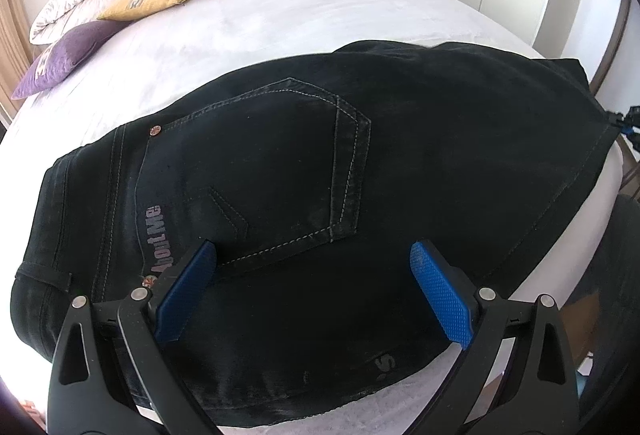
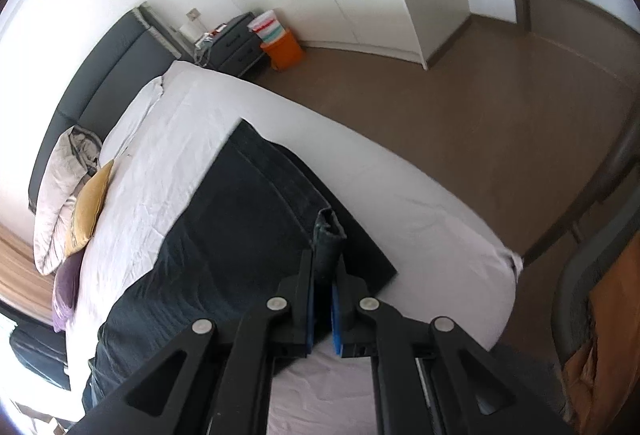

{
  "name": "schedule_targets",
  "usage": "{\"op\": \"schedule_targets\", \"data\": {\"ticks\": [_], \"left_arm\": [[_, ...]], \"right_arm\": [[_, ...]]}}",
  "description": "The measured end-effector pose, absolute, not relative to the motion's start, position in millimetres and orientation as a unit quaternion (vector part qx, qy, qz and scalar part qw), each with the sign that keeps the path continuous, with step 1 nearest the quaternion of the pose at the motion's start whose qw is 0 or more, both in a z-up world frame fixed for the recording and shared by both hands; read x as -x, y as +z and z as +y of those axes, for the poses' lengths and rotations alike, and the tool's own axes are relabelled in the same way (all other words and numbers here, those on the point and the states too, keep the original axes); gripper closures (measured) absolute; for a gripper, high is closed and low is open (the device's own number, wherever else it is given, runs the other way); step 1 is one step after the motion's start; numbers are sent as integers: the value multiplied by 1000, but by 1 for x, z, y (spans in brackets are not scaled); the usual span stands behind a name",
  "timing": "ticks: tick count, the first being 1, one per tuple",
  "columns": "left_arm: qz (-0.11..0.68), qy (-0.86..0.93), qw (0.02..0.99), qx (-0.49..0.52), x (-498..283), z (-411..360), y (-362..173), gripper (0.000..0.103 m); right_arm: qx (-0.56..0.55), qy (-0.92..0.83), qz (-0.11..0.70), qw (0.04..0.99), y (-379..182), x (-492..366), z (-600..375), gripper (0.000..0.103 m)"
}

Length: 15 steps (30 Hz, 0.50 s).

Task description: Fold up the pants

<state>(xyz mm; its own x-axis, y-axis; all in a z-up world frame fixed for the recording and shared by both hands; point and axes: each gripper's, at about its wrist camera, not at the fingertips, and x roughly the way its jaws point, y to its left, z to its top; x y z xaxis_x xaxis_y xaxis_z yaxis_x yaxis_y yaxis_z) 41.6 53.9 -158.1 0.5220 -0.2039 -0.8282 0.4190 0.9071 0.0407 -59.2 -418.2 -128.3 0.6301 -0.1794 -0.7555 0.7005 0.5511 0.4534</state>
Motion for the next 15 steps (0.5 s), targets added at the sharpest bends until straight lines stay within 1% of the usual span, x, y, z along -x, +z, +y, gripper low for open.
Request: {"op": "schedule_targets", "data": {"ticks": [6,12,15], "left_arm": [[453,-179,865,-120,-40,56,-161,2],[451,-180,865,-121,-39,53,-159,2],[449,-181,867,-122,-39,53,-161,2]], "right_arm": [[-390,-272,332,815,-134,62,-417,96],[-389,-276,322,818,-126,73,-417,96],[-394,-278,331,811,-136,72,-423,96]]}}
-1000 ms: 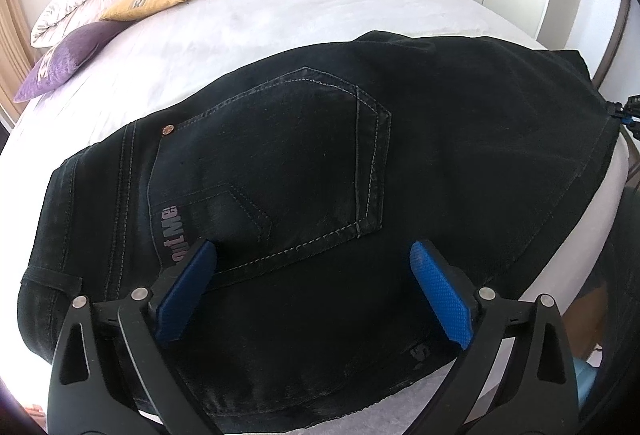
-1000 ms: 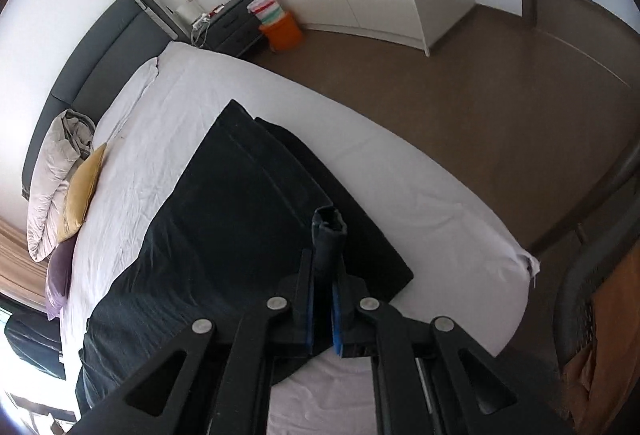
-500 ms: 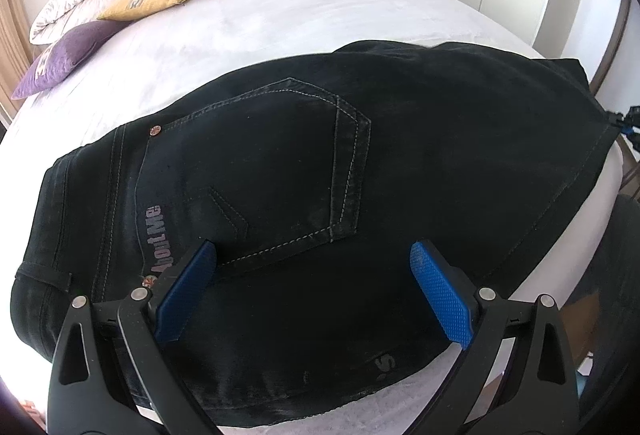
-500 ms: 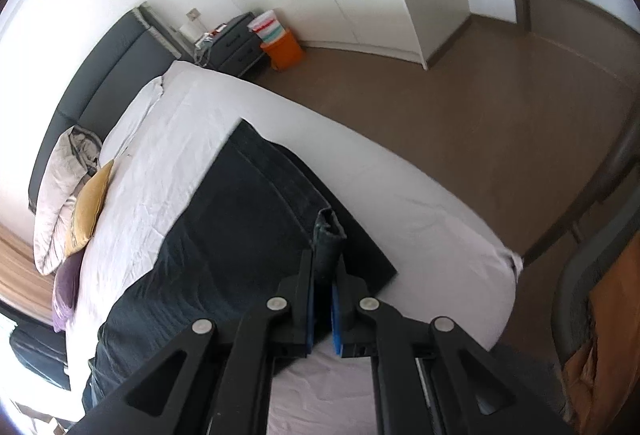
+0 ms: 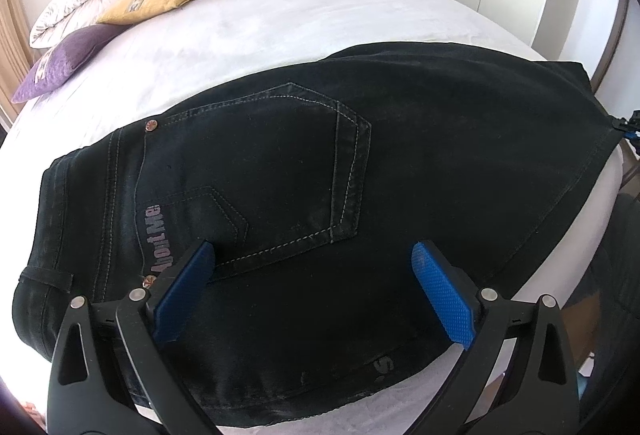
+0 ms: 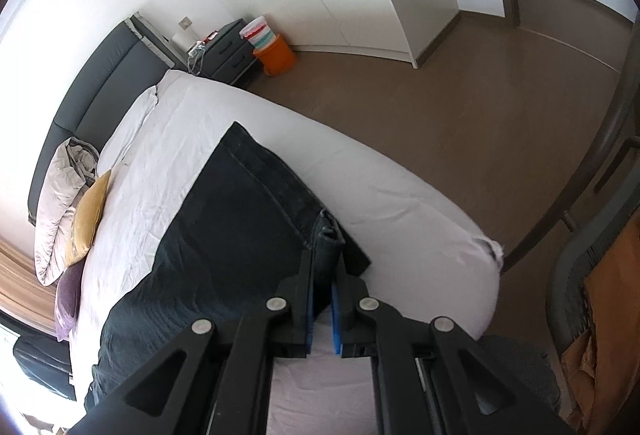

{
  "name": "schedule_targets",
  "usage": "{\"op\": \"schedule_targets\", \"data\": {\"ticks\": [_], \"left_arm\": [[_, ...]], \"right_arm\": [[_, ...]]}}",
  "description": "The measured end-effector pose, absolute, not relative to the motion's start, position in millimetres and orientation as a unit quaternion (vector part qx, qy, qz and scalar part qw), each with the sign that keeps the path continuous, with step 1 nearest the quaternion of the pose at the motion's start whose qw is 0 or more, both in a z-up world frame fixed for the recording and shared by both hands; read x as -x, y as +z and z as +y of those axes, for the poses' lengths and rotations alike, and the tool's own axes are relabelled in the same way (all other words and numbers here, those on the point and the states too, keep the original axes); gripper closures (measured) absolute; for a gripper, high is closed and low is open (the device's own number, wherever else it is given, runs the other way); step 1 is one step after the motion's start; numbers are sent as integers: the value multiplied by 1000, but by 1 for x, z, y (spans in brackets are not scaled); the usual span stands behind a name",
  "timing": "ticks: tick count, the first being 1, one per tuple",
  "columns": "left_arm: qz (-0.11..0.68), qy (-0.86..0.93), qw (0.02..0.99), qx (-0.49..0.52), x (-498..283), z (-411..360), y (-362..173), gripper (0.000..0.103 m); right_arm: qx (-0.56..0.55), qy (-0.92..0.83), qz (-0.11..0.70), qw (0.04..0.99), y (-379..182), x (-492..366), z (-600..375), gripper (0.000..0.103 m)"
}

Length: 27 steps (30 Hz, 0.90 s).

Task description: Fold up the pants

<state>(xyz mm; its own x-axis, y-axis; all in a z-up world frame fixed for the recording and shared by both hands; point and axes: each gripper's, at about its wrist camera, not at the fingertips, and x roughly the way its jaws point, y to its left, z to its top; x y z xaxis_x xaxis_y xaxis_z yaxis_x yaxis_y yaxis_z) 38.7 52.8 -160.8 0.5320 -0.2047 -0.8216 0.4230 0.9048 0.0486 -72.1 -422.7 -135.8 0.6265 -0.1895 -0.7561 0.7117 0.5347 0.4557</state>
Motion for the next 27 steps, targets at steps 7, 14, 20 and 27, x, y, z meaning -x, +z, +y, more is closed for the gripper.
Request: {"op": "schedule_targets", "data": {"ticks": [7,14,20,27], "left_arm": [[442,-181,871,-112,-37,59,-165,0],[438,-181,873,-111,-35,58,-164,0],[440,-182,872,-111,-33,60,-163,0],[423,-190,880,-100,-26,59,-139,0]], "right_arm": [[-347,-261,347,831,-132,54,-428,95],[-289,-265,389,834,-130,24,-428,94],[-310,-307,409,802,-138,54,-439,8],[-324,-288,321,842,-71,70,-450,13]]}}
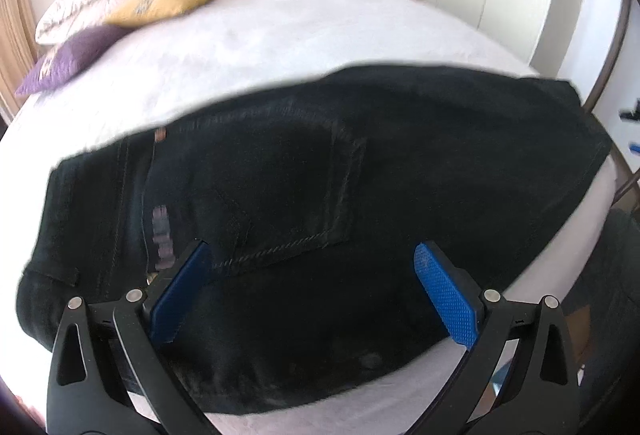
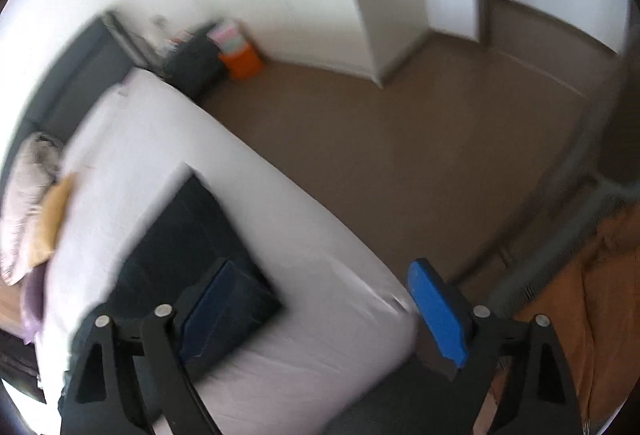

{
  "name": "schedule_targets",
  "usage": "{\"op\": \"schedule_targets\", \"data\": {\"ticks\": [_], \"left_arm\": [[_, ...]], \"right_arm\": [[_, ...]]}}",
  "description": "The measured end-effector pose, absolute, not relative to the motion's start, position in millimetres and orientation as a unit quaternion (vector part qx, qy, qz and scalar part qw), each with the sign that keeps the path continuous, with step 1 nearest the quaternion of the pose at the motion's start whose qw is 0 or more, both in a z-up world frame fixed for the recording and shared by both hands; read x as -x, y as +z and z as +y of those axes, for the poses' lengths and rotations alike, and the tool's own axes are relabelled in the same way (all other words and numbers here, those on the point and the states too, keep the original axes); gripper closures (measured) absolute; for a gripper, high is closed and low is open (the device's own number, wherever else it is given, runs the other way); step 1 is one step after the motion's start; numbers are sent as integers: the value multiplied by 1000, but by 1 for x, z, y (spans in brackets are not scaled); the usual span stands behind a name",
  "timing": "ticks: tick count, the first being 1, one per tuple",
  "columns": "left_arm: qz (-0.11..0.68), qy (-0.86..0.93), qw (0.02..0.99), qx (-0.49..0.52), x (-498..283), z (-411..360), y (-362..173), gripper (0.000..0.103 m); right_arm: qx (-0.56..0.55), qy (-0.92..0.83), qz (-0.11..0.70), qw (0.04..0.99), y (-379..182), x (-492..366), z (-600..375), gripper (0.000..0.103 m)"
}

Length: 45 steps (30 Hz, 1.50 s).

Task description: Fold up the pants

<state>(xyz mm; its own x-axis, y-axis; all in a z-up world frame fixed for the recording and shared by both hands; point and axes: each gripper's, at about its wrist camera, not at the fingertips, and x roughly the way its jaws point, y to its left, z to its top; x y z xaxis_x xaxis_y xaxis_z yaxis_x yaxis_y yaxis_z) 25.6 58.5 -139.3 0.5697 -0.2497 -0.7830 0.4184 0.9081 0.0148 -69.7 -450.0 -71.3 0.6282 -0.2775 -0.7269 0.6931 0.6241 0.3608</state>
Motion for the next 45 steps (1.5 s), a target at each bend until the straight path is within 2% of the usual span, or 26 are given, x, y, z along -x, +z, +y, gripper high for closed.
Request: {"op": "schedule_targets", "data": {"ticks": [6,9,12,13,14,16,17,21,23,28,32,34,40,42,45], "left_arm": [[381,-224,889,-120,-35,25,-110,0],[379,-223,888,-131,-57,17,-116,0],[416,-212,875,-128,-82,24,-137,0],[430,-205,870,-125,-87,31,-145,0],[441,-196,867,-123,-89,37,-151,0],[446,-189,866,-121,-82,52,-160,0],[447,-190,866,-116,-76,61,-162,0],[447,-181,870,-103,-57,82,-158,0],[436,-178,878,-88,-53,91,-143,0],[410,-164,896,-51,-79,111,-116,0],[462,-113,878,-47,-106,139,-147,0],[463,-121,878,-7,-102,154,-153,0],[446,-124,886,0,-78,169,-162,0],[445,-126,887,2,-73,168,-166,0],[445,-128,886,3,-69,170,-169,0]], "right_arm": [[-300,2,324,897,-58,-39,-371,19],[-304,81,350,882,-84,-85,-347,22],[-310,60,400,860,-124,-108,-354,25],[-317,39,412,853,-138,-111,-366,29],[-332,36,408,850,-146,-108,-377,47],[-363,28,391,845,-153,-98,-406,66],[-372,13,387,843,-153,-93,-417,71],[-351,-49,388,851,-130,-74,-429,67],[-318,-24,388,865,-107,-77,-402,54],[-226,143,410,872,-67,-117,-274,48],[-155,244,438,851,-67,-152,-158,48],[-116,260,460,841,-71,-172,-112,48],[-68,267,524,806,-107,-227,-45,48],[-81,248,555,790,-136,-254,-36,48],[-109,221,559,792,-152,-273,-48,60]]}}
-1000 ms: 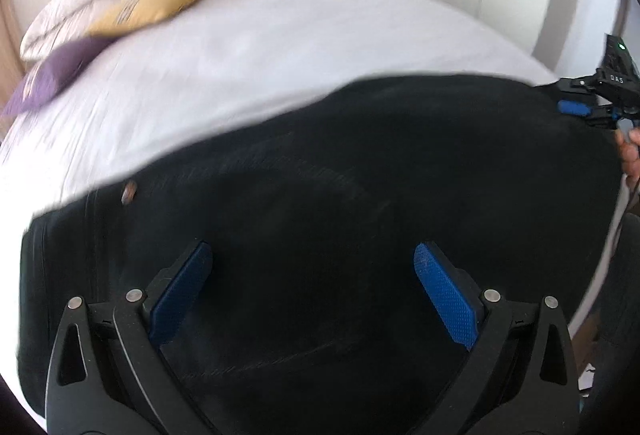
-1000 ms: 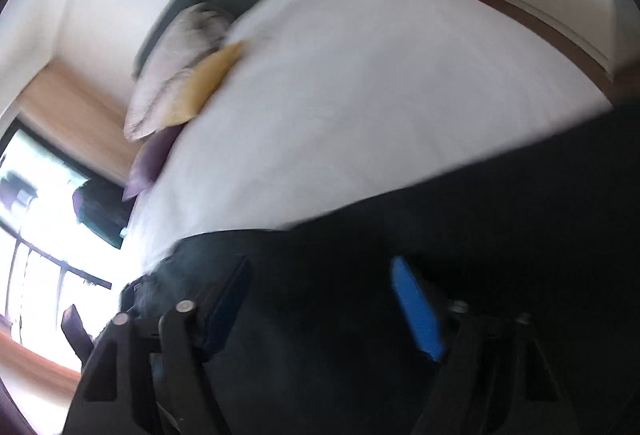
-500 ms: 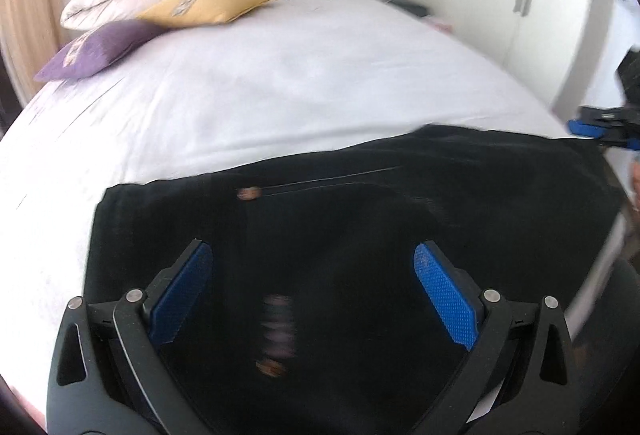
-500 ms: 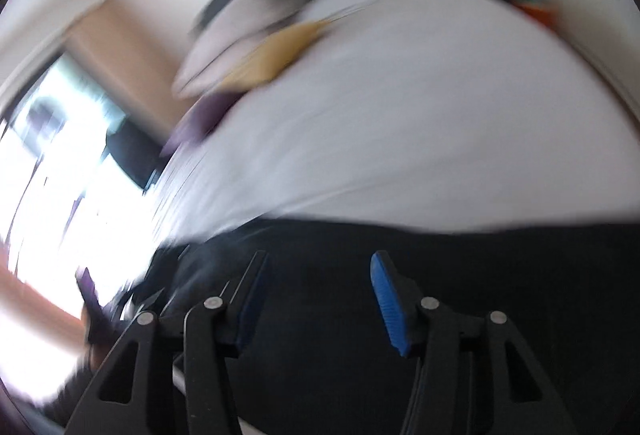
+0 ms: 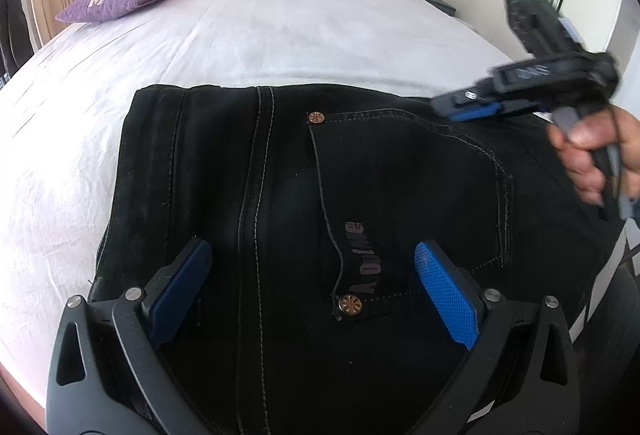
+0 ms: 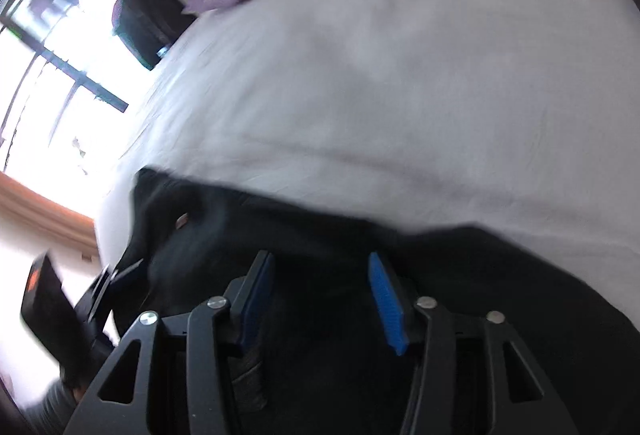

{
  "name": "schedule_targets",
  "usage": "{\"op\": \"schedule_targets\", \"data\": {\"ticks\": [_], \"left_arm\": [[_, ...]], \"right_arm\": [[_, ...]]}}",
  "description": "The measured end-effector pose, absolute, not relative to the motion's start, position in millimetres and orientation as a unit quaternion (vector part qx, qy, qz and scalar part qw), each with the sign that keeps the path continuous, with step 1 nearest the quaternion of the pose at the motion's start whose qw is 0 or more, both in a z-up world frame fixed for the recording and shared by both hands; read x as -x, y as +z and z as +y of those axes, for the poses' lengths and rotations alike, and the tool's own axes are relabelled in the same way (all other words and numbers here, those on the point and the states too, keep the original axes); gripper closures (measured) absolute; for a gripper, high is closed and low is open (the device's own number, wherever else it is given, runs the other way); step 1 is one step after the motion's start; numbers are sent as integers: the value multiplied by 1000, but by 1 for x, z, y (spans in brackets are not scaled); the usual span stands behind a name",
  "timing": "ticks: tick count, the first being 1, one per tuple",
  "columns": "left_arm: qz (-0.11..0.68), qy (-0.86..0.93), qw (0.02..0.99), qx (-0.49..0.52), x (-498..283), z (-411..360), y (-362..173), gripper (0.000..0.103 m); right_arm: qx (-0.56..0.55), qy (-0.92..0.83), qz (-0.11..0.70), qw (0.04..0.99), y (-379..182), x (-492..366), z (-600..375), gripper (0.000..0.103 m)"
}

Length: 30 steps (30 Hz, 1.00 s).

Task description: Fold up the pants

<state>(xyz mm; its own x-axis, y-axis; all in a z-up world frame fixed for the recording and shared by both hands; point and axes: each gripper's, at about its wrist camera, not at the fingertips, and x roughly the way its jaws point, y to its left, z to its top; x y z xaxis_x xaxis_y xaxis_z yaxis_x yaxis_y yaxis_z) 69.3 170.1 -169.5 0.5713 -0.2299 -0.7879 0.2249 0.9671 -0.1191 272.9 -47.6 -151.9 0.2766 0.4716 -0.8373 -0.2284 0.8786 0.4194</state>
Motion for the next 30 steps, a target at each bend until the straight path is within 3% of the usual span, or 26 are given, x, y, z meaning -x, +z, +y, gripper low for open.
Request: {"op": "schedule_targets", "data": {"ticks": [2,6,9,14,15,16,19,23,24,27,28,30], "left_arm": [[444,-130,887,3,-66,172,-170,0],[440,-135,888,3,-66,174,-171,0],[436,-133,890,5,-66,175,-173,0],[436,-134,890,4,-61,174,-173,0],[437,-135,889,3,-61,174,-173,0],[438,-136,889,2,-61,174,-173,0],[436,-137,889,0,-61,174,-173,0],[434,-135,891,0,-57,173,-174,0],[434,-134,891,0,-57,172,-174,0],[434,-133,891,2,-56,172,-174,0],[434,-131,892,1,-56,171,-174,0],[436,-129,891,-1,-58,170,-173,0]], "right_arm": [[-125,198,558,796,-156,-282,-59,79],[-98,136,545,822,-141,-290,-63,83],[-126,209,507,826,-113,-270,-47,80],[-92,336,518,781,-117,-237,30,55],[-80,329,527,779,-126,-237,34,55],[-85,319,540,774,-141,-239,29,57],[-182,299,541,765,-156,-245,-29,96],[-194,205,515,809,-140,-231,-116,98],[-208,178,507,817,-129,-220,-145,95],[-251,183,456,834,-104,-184,-185,54],[-250,192,449,836,-103,-175,-188,35],[-227,186,460,838,-116,-164,-194,29]]}}
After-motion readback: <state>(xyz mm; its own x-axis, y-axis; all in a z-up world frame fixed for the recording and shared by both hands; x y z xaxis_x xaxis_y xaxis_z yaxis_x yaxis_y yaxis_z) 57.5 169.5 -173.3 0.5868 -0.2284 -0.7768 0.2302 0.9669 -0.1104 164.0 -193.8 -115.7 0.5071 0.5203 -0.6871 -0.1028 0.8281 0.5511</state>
